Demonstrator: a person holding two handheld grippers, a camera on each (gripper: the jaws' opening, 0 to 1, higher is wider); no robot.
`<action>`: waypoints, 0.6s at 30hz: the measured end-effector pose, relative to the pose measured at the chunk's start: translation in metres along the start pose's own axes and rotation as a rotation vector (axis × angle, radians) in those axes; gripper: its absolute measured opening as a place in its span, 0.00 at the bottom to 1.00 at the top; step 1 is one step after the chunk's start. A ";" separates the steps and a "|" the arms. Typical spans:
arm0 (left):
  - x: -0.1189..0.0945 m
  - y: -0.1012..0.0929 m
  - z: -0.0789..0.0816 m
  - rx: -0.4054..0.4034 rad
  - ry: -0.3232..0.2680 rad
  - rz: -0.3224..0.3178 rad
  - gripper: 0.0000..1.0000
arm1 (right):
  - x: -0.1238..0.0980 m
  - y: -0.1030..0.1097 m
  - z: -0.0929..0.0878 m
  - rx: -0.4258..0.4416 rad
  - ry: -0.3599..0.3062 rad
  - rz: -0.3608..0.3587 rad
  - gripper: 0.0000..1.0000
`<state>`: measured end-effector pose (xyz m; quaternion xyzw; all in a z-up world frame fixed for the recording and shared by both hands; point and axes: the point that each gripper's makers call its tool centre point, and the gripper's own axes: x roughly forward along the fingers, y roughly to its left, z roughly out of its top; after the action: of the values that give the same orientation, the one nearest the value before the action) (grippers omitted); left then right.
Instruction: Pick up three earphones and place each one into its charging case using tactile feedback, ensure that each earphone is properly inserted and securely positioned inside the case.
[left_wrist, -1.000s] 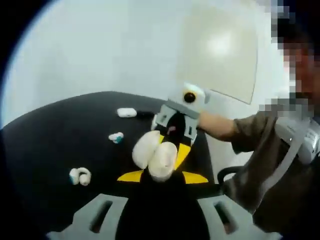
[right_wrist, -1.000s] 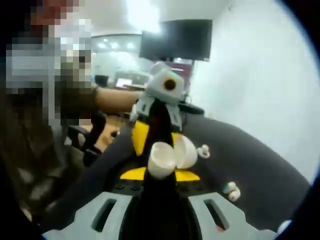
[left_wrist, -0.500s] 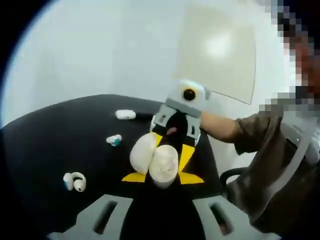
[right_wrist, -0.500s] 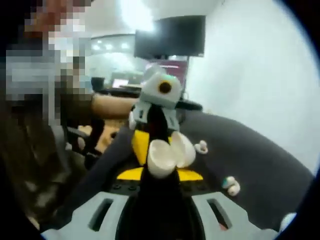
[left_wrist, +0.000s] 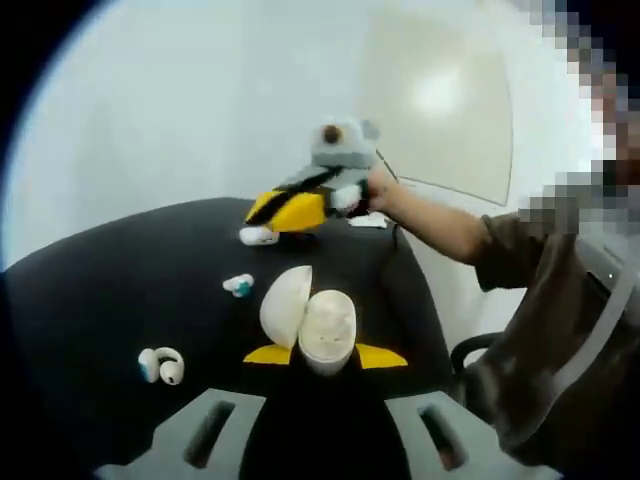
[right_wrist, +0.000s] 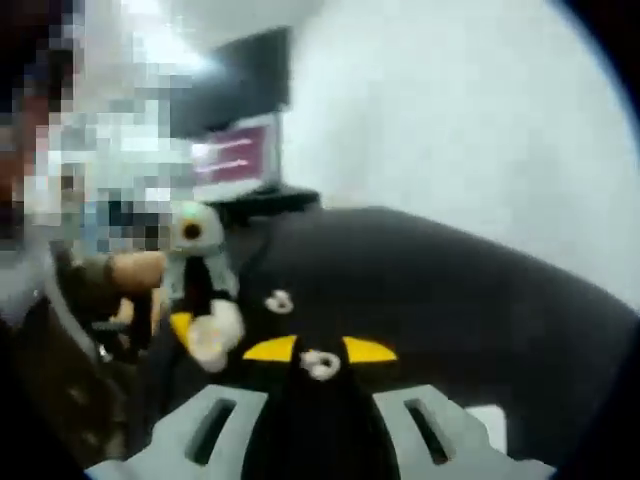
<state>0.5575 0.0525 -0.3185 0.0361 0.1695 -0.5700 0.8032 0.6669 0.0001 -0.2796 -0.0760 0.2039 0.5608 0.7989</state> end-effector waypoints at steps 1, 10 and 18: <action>0.000 0.001 0.000 0.000 -0.001 0.000 0.18 | 0.008 -0.005 -0.006 0.029 0.046 0.006 0.15; 0.001 0.002 0.001 0.012 -0.007 -0.004 0.18 | 0.035 0.009 -0.033 0.086 0.221 0.112 0.13; 0.001 0.000 0.001 0.028 -0.013 -0.003 0.18 | 0.033 0.016 -0.040 0.020 0.324 0.092 0.09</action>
<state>0.5581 0.0510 -0.3180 0.0433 0.1565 -0.5738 0.8028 0.6520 0.0204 -0.3277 -0.1481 0.3386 0.5751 0.7299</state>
